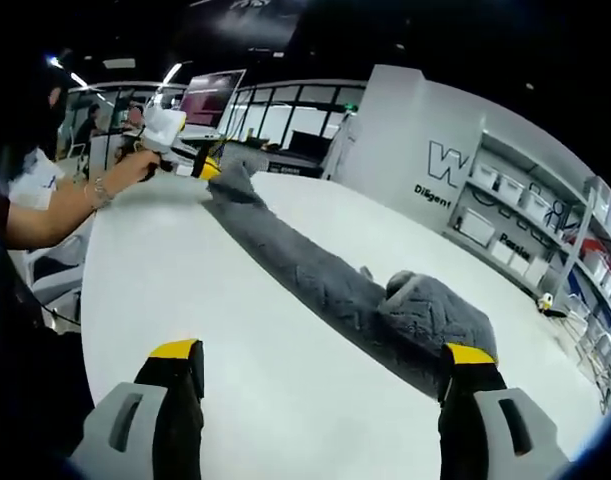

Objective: Open the folded towel by lifting each exposed corner and separating the folded layers until the towel lies flat within the target outline without major curled edges

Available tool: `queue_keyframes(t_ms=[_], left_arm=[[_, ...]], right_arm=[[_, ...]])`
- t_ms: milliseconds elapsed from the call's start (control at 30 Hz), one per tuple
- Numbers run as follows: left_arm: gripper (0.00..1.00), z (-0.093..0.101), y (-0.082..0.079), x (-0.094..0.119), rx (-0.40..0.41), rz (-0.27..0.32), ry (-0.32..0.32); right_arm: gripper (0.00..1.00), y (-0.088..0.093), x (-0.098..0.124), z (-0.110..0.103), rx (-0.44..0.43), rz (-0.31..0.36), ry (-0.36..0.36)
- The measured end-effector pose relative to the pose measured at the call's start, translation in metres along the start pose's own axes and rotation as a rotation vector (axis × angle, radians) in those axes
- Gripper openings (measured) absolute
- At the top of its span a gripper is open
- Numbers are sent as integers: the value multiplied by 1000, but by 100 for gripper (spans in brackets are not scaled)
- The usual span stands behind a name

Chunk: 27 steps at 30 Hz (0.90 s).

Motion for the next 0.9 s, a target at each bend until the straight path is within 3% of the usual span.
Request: queue_keyframes(t_ms=[233, 433, 900], left_arm=[[3, 3, 13, 2, -18, -100, 13], [5, -1, 21, -3, 1, -144, 4], [4, -14, 33, -10, 0, -195, -28]], right_arm=[[99, 0, 0, -1, 2, 1, -3], [99, 2, 2, -1, -2, 3, -3], [99, 4, 3, 0, -5, 0, -3]])
Point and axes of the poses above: the point that each gripper's makers call its tool centre point, and the gripper's own axes: x roughly backward along the fingers, z roughly to its right, y roughly out of its underside, the point moved 9 cm from there along x, roughly backward along the fingers, and after that the axes turned 8 degrees about -y, right-handed, at the moved point
